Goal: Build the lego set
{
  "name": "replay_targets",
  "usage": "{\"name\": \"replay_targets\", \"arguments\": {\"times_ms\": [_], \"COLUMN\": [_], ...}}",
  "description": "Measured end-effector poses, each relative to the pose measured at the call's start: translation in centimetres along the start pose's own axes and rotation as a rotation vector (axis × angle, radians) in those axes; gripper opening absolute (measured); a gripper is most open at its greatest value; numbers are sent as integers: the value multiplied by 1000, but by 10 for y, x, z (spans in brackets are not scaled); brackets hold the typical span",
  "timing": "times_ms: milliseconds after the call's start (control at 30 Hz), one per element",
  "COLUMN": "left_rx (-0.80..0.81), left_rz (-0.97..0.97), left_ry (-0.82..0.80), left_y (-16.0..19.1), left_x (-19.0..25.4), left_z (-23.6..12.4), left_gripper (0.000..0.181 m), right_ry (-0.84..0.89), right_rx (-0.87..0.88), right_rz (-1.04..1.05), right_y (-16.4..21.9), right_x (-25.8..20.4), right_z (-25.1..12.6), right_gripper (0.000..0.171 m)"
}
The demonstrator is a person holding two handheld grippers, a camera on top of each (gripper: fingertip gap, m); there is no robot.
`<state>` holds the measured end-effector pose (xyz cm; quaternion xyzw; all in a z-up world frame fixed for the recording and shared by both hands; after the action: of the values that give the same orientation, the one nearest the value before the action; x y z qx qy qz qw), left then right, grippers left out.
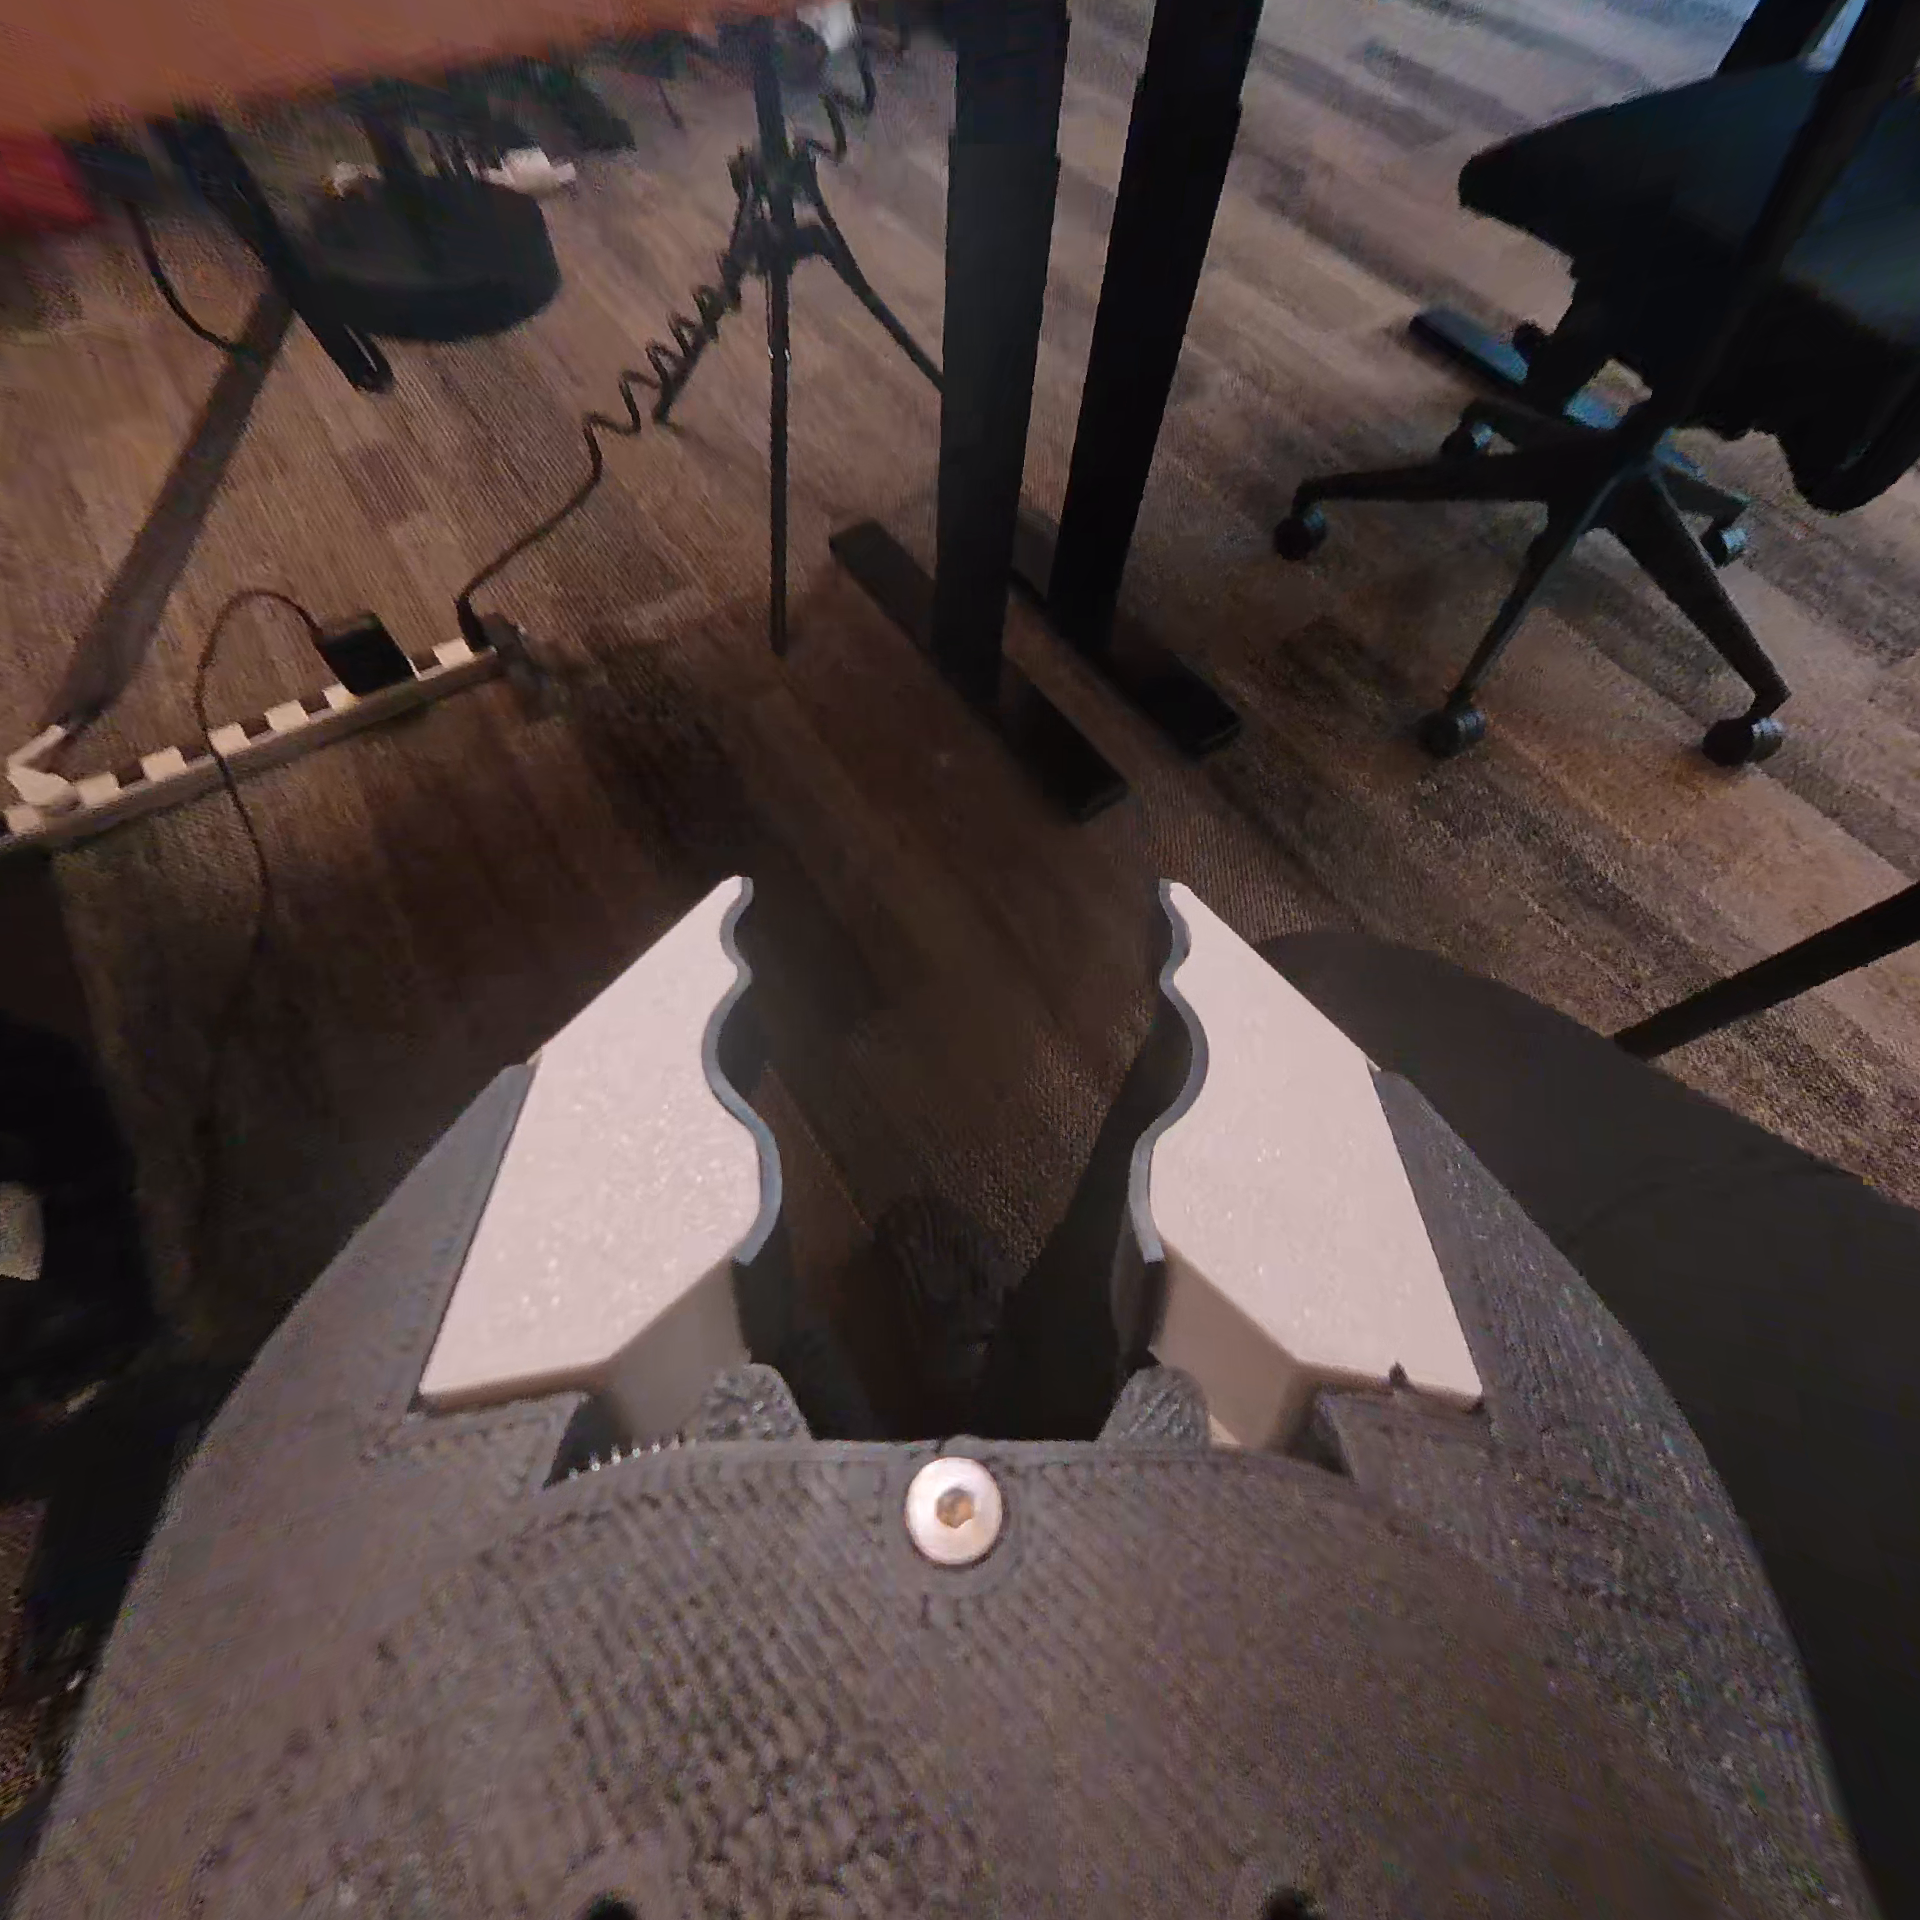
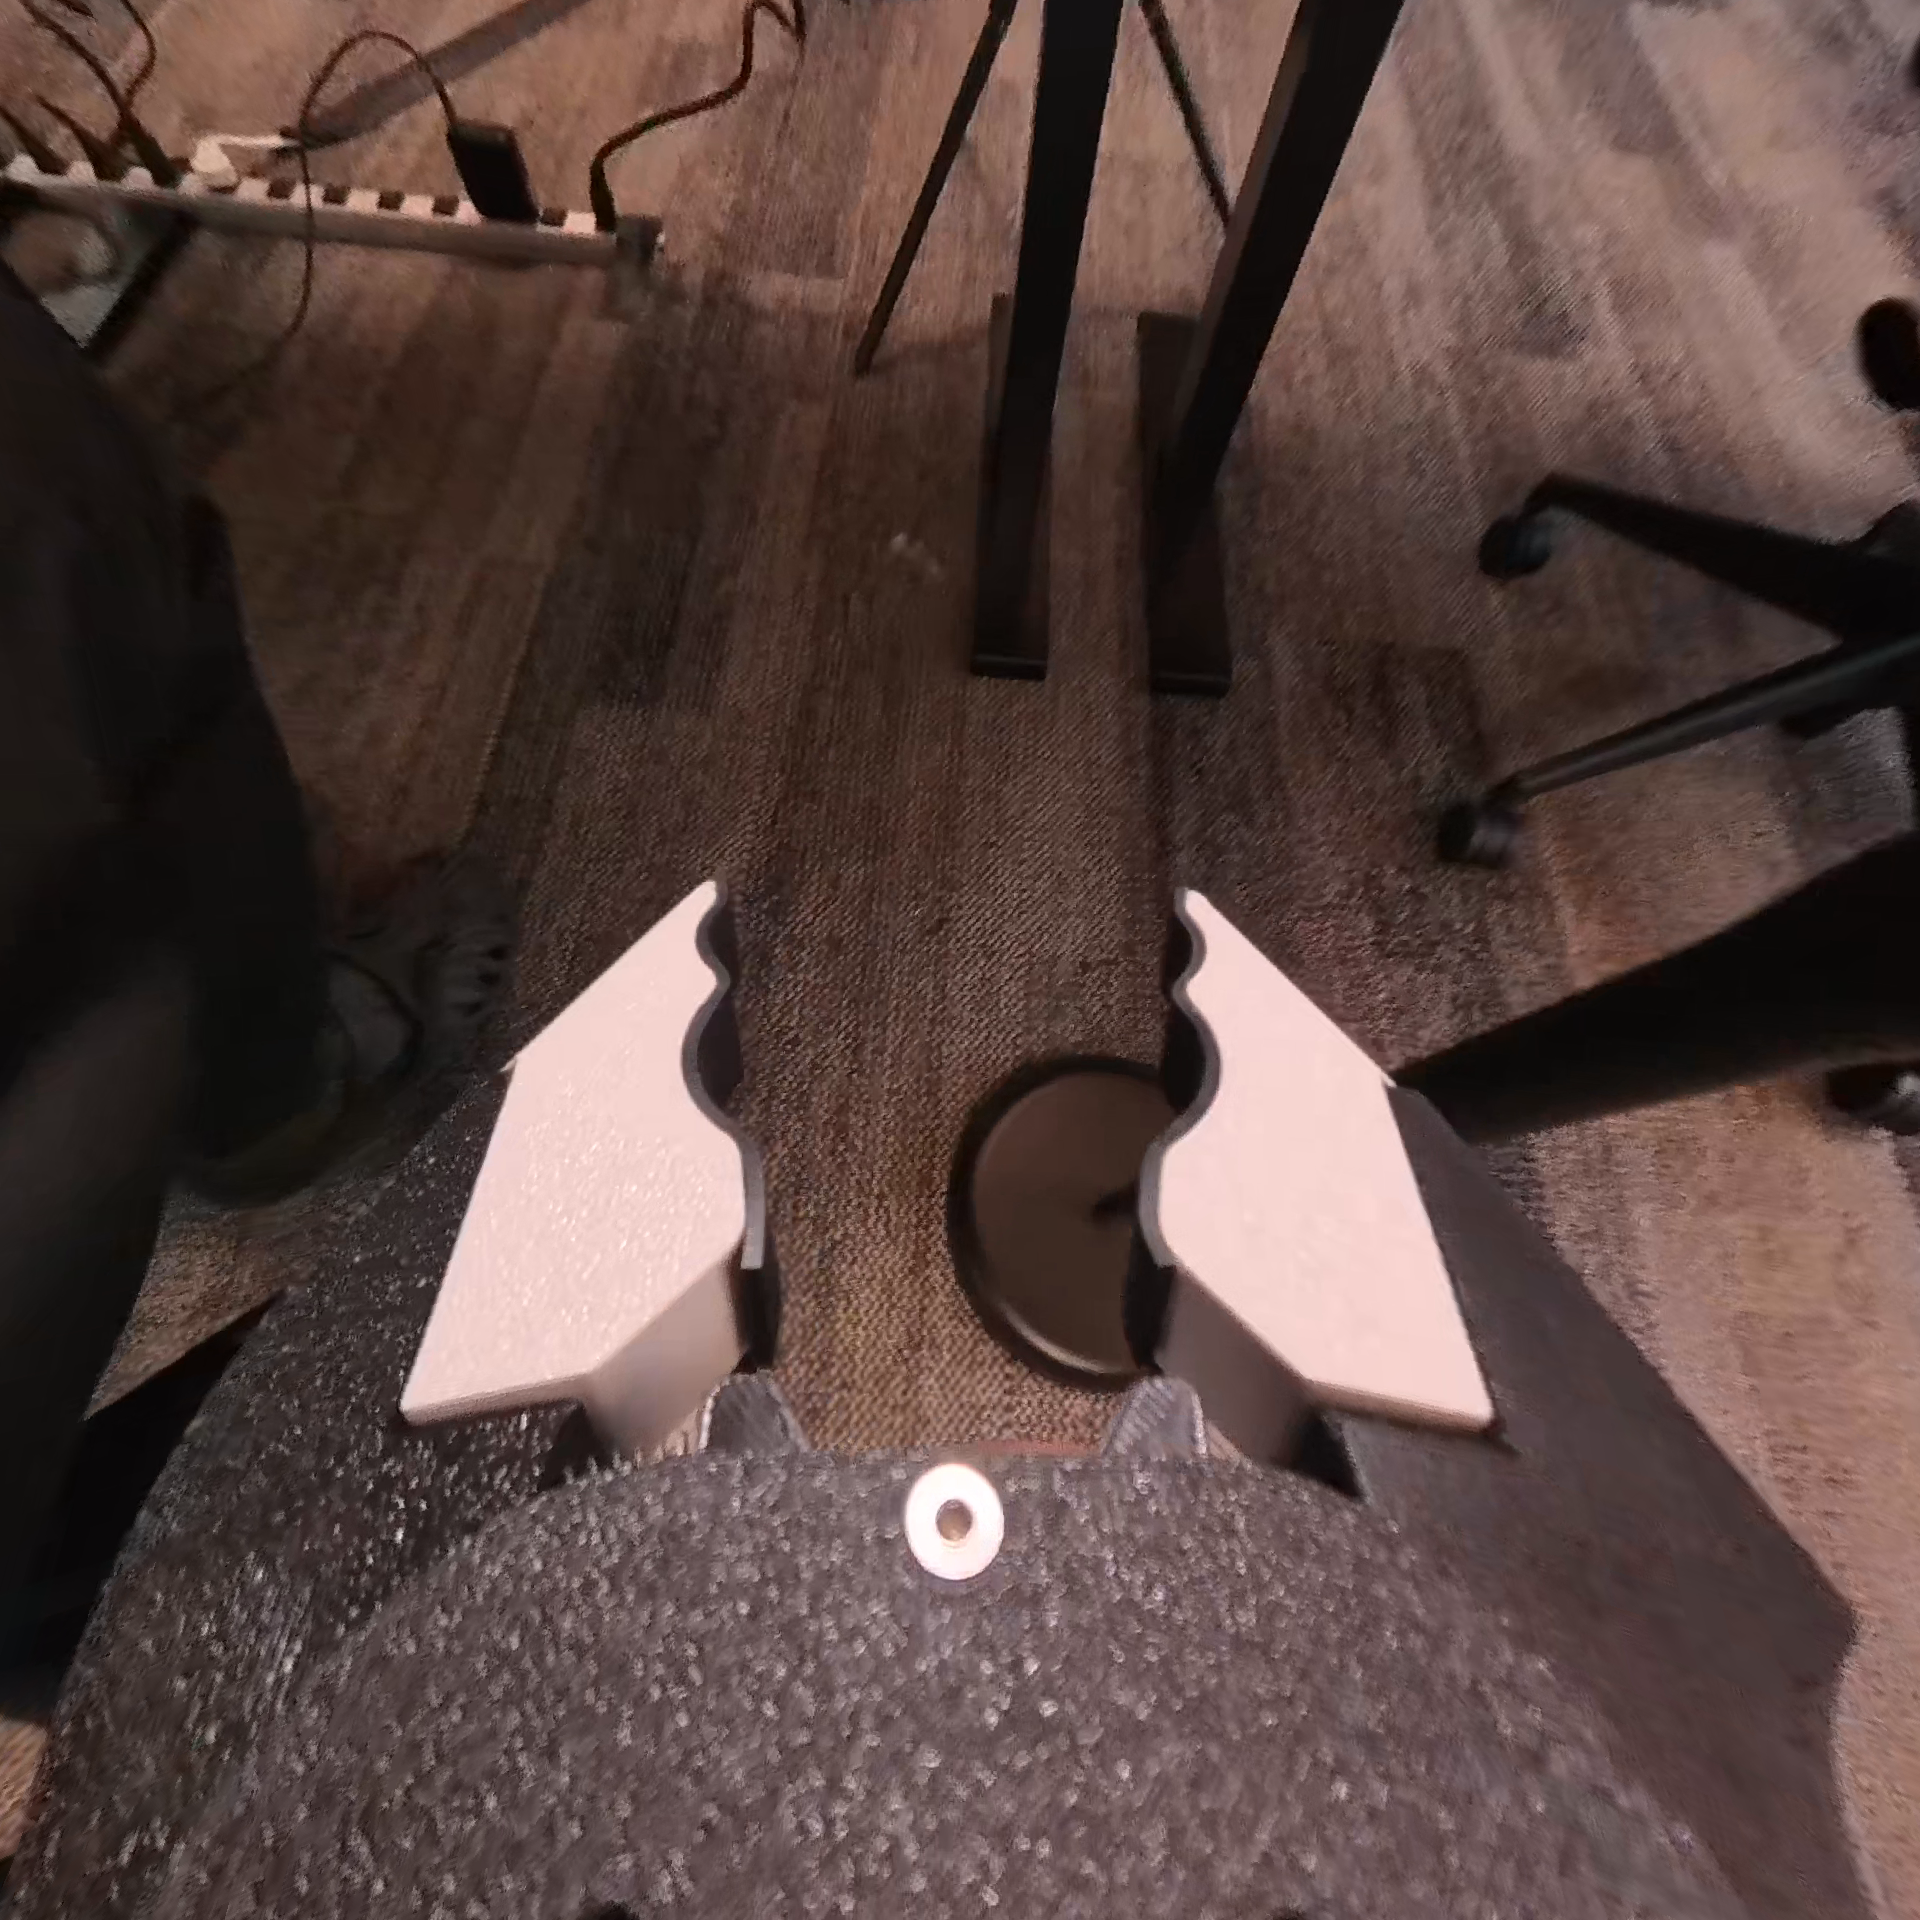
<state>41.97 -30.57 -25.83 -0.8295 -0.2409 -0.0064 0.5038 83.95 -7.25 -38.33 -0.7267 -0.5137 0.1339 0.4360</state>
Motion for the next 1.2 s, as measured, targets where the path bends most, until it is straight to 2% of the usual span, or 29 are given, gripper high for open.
{"name": "replay_targets", "arguments": {"times_ms": [200, 300, 400, 500, 633, 867, 1033, 1200], "left_rx": [-122, -95, -39, 12, 124, 257, 265, 217], "left_rz": [63, 38, -11, -34, -18, -2, 1, -10], "left_ry": [57, 70, 56, 81, 106, 135, 142, 130], "left_y": [16, 17, 5, -20, -62, -111, -112, -91], "left_x": [-33, -52, -67, -76, -83, -81, -77, -75], "left_z": [75, 98, 104, 97, 70, 15, -12, -19], "left_gripper": [75, 75, 75, 76, 75, 74, 74, 74], "right_ry": [-29, -54, -46, -3, 65, 123, 105, 95], "right_rx": [-21, -34, -38, 0, 67, 152, 200, 198], "right_rz": [-23, -20, -21, -41, -134, -68, -101, -67], "right_y": [6, -15, -50, -95, -151, -225, -242, -229], "right_x": [-23, -24, -16, -5, 2, -14, -37, -44], "right_z": [40, 59, 70, 66, 43, 21, 18, 9], "right_gripper": [82, 83, 84, 83, 81, 79, 78, 78]}}
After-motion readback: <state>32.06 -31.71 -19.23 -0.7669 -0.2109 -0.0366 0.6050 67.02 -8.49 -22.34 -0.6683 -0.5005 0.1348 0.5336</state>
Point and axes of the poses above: each gripper's, where its closed fingertips meet, z out along the fingers, y out of its underside, x = y × z across the jaws, the point moved 10 cm from there along -z, back along the fingers, and after that the axes turned 14 degrees about -z, right-handed, at the moved point
